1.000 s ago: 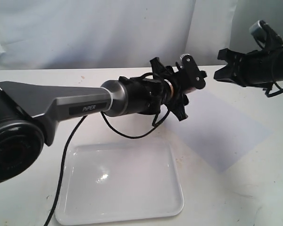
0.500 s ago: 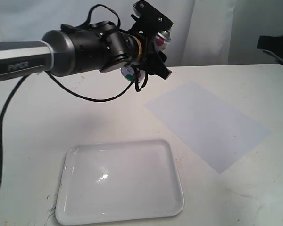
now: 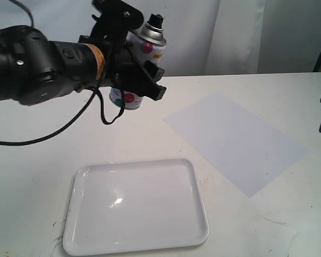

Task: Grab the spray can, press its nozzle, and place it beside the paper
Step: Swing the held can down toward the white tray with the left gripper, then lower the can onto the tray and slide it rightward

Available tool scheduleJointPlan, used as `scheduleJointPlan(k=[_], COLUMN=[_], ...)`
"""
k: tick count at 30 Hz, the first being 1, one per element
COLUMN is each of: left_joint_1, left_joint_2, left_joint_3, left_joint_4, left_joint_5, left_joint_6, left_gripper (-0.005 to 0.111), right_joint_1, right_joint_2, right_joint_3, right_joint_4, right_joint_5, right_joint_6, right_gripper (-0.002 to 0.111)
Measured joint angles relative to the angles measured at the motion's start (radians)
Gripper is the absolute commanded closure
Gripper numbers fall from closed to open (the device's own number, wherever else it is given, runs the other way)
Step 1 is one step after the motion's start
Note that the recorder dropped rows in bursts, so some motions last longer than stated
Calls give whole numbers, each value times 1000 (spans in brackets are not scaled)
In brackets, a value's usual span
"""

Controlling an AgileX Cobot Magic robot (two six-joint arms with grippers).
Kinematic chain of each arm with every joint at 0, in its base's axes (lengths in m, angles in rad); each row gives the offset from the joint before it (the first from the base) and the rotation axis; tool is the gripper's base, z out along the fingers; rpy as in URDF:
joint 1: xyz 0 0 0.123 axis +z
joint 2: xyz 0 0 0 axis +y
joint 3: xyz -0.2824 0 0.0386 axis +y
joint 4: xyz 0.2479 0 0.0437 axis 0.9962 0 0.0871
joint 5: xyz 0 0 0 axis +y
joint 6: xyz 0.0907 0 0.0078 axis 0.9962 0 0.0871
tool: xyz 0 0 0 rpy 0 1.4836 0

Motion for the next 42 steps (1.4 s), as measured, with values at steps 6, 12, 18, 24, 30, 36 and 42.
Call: scheduleJointPlan(k=[6,12,18,24,30,36,42], left_joint_1=[3,3,3,3,3,3,3], left_joint_2=[-96,-164,-273,-398,-432,-433,-394], left_joint_3=[107,196,324,480,574,658,705], left_joint_4=[-1,-1,-1,-1,-4,-31,-49], left_joint_5=[-32,-69,-132,-234,-343,-450,-573], left_joint_6=[-43,-91,-137,-192,-205,-159,-26], left_gripper=[107,107,107,107,107,107,107], right_joint_1=[0,0,0,0,0,0,0], right_joint_2=[-180,-356,-528,-653,-706,-708,-708], right_joint_3=[19,46,163,267,352,352,352], right_joint_4=[-11,-13,-13,-13,-29,-34,-10], right_joint_5=[-138,-278,-201,-24,-59,-190,-231], right_joint_6=[-11,-9,-30,18,13,4,4], right_gripper=[108,108,108,108,108,108,108])
